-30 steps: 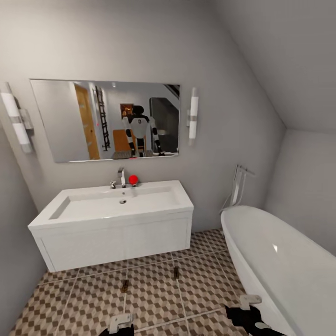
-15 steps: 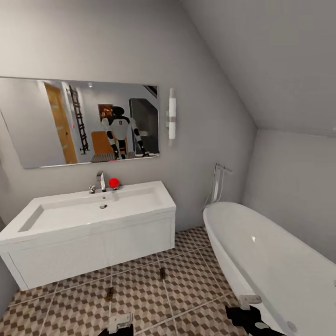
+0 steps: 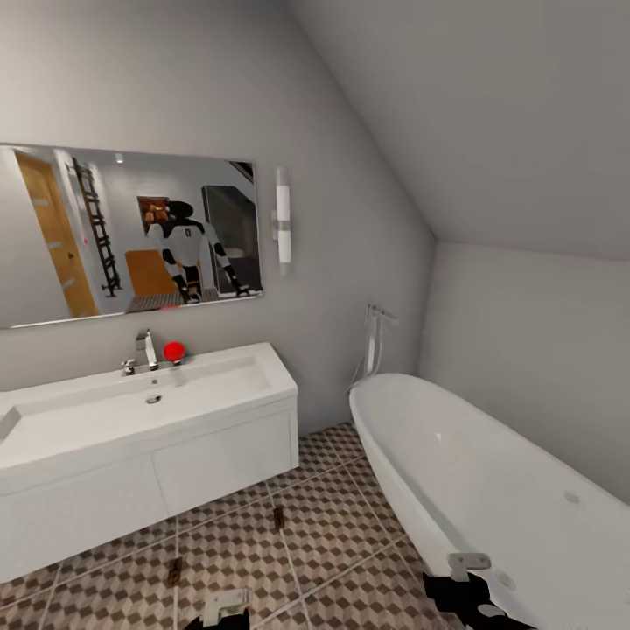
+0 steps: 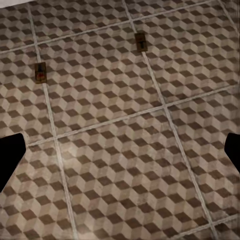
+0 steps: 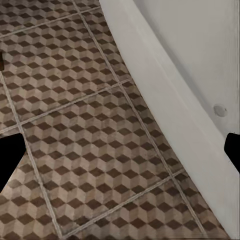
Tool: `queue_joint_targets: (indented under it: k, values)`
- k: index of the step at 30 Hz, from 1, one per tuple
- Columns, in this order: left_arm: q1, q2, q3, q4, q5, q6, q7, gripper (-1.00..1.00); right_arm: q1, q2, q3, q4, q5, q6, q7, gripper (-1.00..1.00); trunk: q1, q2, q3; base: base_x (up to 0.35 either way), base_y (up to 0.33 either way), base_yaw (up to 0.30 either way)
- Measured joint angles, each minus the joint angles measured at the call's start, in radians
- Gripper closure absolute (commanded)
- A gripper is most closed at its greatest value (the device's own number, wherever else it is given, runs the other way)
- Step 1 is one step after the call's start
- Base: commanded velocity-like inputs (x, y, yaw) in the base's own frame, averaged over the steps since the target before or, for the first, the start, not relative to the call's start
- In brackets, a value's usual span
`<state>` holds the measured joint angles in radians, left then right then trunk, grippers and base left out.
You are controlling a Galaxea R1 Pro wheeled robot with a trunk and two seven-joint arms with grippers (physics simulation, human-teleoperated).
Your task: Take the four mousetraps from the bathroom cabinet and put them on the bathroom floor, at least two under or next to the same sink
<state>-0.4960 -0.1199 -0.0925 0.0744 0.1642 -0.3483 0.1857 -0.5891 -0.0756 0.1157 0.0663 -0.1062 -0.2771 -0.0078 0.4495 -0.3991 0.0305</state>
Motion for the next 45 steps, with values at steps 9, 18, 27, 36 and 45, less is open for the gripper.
queue_joint_targets:
  k: [9,18,27,36,45]
  values:
    - [0.009,-0.001,0.000,0.000,0.000,-0.003,-0.005,-1.00,0.001,0.000,0.000,0.000,0.000,0.000,0.000,-1.00,0.000,0.000,0.004,0.000,0.000,-0.272]
    - [0.014,-0.001,0.000,0.000,0.000,-0.004,-0.007,-1.00,0.000,0.000,0.000,0.000,0.000,0.000,0.000,-1.00,0.000,0.000,0.007,0.000,0.000,-0.272]
    - [0.014,-0.001,0.000,0.000,0.000,-0.004,-0.004,-1.00,0.001,0.000,0.000,0.000,0.000,0.000,0.000,-1.00,0.000,0.000,0.011,0.000,0.000,-0.272]
    - [0.017,-0.001,0.000,0.000,0.000,-0.004,-0.003,-1.00,0.002,0.000,0.000,0.000,0.000,0.000,0.000,-1.00,0.000,0.000,0.014,0.000,0.000,-0.272]
    - [0.017,-0.001,0.000,0.000,0.000,-0.004,-0.003,-1.00,0.001,0.000,0.000,0.000,0.000,0.000,0.000,-1.00,0.000,0.000,0.018,0.000,0.000,-0.272]
